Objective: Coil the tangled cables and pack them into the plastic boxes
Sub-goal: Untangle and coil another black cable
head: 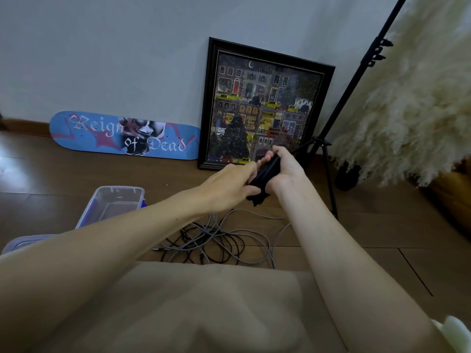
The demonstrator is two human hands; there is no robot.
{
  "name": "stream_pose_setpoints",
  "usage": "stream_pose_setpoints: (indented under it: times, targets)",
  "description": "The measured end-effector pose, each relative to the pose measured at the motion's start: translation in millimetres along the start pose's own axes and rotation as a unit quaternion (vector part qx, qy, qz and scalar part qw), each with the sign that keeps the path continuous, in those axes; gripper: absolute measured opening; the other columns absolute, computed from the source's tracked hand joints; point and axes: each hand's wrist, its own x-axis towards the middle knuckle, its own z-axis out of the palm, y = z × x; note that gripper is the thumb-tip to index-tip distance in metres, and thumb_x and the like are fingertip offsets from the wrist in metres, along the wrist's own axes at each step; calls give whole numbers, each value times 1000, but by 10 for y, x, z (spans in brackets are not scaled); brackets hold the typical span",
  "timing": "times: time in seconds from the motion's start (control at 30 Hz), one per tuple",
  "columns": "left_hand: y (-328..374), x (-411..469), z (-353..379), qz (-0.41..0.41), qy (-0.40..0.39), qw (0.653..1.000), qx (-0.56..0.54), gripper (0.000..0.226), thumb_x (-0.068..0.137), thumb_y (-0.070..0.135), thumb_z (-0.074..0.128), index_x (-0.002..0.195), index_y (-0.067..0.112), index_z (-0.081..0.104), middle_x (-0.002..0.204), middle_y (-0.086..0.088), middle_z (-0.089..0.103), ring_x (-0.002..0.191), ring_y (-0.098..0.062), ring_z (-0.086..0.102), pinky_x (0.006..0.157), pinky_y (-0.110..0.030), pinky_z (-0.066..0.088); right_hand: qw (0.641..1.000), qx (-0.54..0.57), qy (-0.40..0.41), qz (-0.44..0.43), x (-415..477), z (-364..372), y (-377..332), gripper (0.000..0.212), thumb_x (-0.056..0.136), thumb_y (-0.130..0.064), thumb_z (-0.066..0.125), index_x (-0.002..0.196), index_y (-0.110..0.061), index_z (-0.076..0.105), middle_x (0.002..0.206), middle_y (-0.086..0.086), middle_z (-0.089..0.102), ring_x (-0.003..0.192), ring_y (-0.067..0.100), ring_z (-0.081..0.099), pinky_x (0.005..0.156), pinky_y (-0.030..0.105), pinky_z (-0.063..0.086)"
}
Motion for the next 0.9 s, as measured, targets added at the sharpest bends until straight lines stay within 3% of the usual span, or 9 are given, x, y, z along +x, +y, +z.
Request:
stream_pose_setpoints:
  times: [0.17,0.3,0.53,0.63,0.73,0.83,0.9]
  targets:
    - [-6,42,5,-14,-44,993,-111,22,77,18,76,87,14,57,78,2,60,70,-11,55,67,-24,45,996,24,69,53,-27,-86,-82,32,89,-10,55,58,-9,49,51,-1,47,52,15,41,54,27,43]
    - [6,52,10,-40,-55,983,-172,21,76,16,77,81,12,57,75,0,60,69,-12,54,68,-29,45,998,7,32,52,-45,-70,-98,32,90,-9,56,58,-8,50,40,1,46,49,13,42,52,29,43]
    - [119,3,6,-22,29,998,-48,23,86,23,68,86,12,48,77,-1,60,64,-9,51,52,-16,35,999,11,-32,11,-30,1,-135,29,93,-15,57,64,-9,53,43,0,51,45,10,45,56,26,45]
    - [144,22,-16,-24,33,999,-20,23,91,22,62,91,12,42,74,2,52,62,-8,46,50,-20,31,999,35,-28,9,-19,1,-140,29,92,-17,60,65,-8,55,45,0,53,39,11,47,55,27,46]
    - [158,57,-44,-6,29,998,58,23,95,25,54,94,15,33,74,3,49,63,-16,49,49,-29,31,997,72,-13,27,32,-10,-158,30,92,-17,60,63,-8,55,44,1,52,42,13,47,54,29,45]
    - [149,89,-33,38,33,983,174,25,96,26,52,98,16,29,72,3,48,62,-21,48,48,-31,30,996,75,5,41,102,-10,-154,33,93,-17,58,61,-9,53,42,2,49,52,15,44,67,27,49]
    - [134,134,-59,20,6,986,167,25,94,25,56,99,16,34,75,2,46,66,-21,45,52,-32,31,997,58,17,56,151,-2,-136,32,92,-14,55,61,-10,52,46,3,48,54,17,43,76,27,48]
